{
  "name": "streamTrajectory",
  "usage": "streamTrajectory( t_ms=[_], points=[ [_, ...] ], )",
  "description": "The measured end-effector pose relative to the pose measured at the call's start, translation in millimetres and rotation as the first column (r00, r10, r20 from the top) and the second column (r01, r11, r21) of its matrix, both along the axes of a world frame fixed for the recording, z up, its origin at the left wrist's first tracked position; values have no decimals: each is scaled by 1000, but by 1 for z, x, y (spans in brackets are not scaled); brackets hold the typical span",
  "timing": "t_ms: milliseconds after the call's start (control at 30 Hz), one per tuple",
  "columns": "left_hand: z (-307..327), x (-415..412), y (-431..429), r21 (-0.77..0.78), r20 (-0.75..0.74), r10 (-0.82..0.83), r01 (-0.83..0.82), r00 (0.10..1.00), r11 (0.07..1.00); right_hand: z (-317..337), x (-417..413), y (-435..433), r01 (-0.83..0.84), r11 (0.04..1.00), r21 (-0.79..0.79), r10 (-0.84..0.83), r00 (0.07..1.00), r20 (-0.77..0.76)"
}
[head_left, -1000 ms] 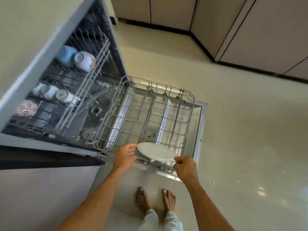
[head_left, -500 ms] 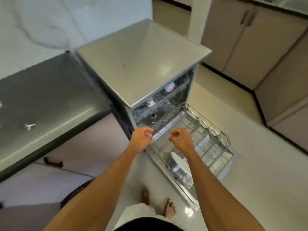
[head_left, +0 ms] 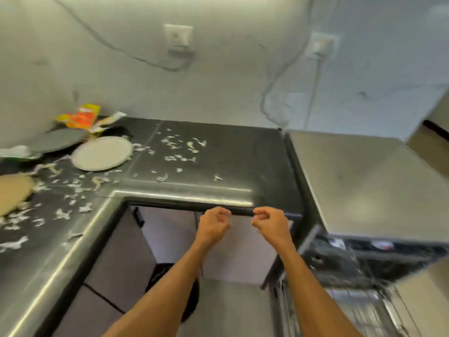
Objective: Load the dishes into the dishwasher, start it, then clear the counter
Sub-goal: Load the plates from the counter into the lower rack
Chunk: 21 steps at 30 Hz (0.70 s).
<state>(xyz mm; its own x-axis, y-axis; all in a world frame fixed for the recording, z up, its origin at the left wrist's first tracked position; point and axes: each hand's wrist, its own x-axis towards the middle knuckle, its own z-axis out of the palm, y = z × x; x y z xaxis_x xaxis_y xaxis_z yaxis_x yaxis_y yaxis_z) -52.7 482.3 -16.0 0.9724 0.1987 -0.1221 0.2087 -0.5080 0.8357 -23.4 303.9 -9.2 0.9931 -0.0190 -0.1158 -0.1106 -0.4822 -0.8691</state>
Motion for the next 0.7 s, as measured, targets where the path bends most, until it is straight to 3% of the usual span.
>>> streamTrajectory(
  t_ms=[200, 333, 700],
  points=[
    [6, -21, 130, -41, 23, 218, -217, 976, 975, 8, 19, 132, -193, 981, -4, 193, 980, 57],
    [6, -30, 208, -60, 27, 333, -331, 942, 942, -1, 28, 214, -290, 957, 28, 289, 957, 16],
    [-11, -28, 327, -95, -23, 591, -590, 806, 802, -10, 67, 346, -491, 871, 14, 491, 871, -11]
  ],
)
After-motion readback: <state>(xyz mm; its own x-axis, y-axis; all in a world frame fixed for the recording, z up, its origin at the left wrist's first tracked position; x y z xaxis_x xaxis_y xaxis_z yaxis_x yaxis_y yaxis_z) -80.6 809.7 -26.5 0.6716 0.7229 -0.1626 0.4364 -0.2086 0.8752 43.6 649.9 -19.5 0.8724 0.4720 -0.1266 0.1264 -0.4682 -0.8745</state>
